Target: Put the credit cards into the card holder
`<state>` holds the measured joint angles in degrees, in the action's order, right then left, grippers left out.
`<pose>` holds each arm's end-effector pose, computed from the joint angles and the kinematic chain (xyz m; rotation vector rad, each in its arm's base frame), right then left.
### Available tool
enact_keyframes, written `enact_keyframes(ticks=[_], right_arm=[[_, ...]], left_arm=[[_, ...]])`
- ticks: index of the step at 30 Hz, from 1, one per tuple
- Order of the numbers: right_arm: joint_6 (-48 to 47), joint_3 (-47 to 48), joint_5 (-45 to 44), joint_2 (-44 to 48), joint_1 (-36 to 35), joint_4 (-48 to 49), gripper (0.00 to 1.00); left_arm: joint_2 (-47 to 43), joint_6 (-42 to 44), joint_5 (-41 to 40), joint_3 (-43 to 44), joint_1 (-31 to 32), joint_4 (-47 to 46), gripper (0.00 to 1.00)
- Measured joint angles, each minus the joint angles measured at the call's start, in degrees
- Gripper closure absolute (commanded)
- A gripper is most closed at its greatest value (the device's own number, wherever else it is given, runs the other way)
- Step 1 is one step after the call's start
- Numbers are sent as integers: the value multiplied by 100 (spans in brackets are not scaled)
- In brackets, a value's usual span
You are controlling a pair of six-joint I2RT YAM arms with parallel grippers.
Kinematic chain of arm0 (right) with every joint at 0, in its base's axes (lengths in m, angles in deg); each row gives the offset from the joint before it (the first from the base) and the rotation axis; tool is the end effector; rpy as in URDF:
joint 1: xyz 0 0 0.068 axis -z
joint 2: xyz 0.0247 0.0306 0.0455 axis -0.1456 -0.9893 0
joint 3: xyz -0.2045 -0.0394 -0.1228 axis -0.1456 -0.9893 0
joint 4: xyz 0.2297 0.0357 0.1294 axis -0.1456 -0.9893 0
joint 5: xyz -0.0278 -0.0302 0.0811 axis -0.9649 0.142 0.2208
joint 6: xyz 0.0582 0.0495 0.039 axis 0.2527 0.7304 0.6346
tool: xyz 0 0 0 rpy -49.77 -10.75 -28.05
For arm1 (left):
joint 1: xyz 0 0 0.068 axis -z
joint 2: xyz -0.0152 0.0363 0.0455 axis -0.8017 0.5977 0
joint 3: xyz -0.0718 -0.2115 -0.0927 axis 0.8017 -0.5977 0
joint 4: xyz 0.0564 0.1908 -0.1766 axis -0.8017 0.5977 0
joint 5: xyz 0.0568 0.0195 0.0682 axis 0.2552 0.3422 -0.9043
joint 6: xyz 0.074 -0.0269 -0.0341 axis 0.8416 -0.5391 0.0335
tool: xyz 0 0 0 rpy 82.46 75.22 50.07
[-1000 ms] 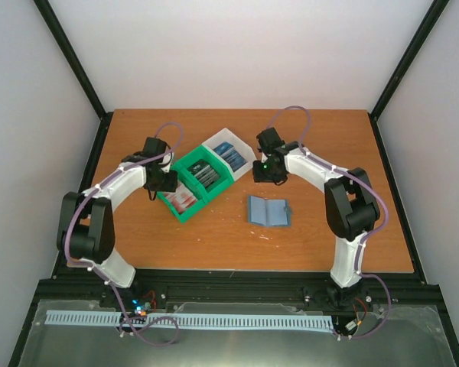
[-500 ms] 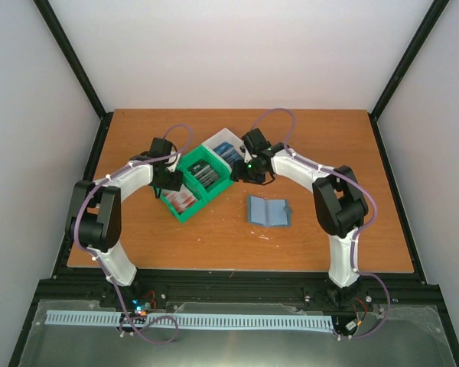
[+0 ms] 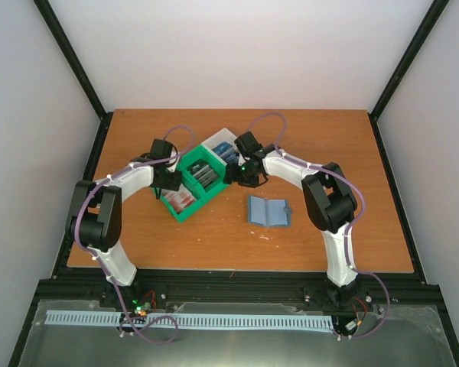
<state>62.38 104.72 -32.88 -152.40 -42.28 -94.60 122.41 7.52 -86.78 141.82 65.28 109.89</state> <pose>0.3567 0.2657 0.1035 -0.1437 2.8482 0.6903 0.3457 -0.0717 0.1023 0.2050 2.7017 -0.0478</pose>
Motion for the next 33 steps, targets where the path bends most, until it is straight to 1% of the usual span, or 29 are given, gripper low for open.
enact_keyframes(ticks=[4, 10, 15, 23, 29, 33], right_arm=[[76, 20, 107, 0, 2, 122, 28], [131, 68, 170, -59, -20, 177, 27], [146, 192, 90, -184, -81, 166, 26], [166, 595, -289, -402, -190, -133, 28], [79, 935, -758, -538, -280, -369, 32], [-160, 1176, -1185, -643, -306, -433, 34]], left_arm=[[-42, 2, 4, -160, 2, -282, 52], [-249, 81, 17, -562, 13, -815, 51], [-498, 114, -72, -868, 9, -957, 45], [-852, 146, -155, -1123, 7, -957, 44], [-1504, 219, -157, -1401, 33, -833, 46], [-1799, 494, 0, -1569, 83, -837, 45]])
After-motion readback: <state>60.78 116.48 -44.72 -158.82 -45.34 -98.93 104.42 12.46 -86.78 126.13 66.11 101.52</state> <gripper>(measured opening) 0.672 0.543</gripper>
